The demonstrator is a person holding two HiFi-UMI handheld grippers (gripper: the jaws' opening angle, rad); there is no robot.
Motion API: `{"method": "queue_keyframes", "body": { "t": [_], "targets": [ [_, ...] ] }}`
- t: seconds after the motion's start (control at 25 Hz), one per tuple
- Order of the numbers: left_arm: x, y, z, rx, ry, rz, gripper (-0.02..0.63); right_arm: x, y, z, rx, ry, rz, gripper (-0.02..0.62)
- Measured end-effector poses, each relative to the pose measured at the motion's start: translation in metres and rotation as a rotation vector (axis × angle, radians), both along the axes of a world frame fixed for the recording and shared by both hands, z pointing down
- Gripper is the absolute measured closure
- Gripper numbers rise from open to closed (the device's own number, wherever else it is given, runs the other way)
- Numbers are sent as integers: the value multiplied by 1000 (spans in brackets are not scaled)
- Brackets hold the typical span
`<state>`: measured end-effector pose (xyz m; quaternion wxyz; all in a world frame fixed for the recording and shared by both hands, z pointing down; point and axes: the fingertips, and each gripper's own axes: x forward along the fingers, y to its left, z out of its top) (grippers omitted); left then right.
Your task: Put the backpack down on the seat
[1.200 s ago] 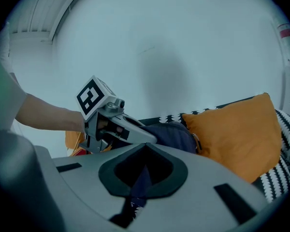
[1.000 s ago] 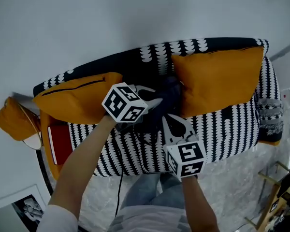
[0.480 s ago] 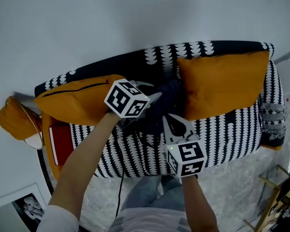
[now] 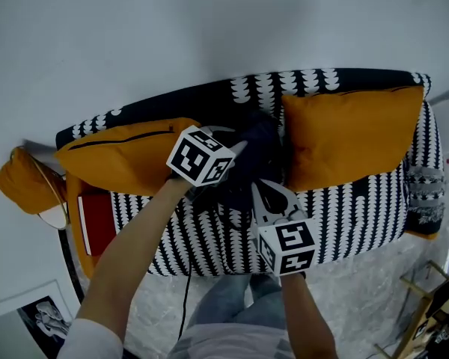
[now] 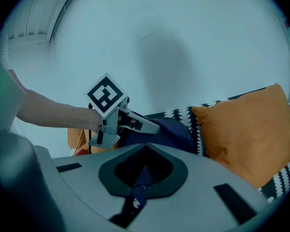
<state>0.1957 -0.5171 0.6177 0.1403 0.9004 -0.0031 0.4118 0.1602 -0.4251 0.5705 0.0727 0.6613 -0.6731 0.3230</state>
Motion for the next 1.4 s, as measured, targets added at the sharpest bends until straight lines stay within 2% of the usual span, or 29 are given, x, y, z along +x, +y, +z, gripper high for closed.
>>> {"method": "queue_keyframes", "body": {
  "t": [0.2,0.48,0.92,1.4],
  "targets": [
    [-3,-9,2,46,-25,-38,553,0,-5,4,-5,-1,-10,594],
    [-9,-22,-6,87,-19,-113,488,0,-14,-1,10,2,-22,594],
    [-23,-14,-36,130,18,-174,483,1,-17,-29,50,22,-46,594],
    [-46,22,-87,132,89,-251,483,-7,-3,-80,108,67,-79,594]
  ]
}}
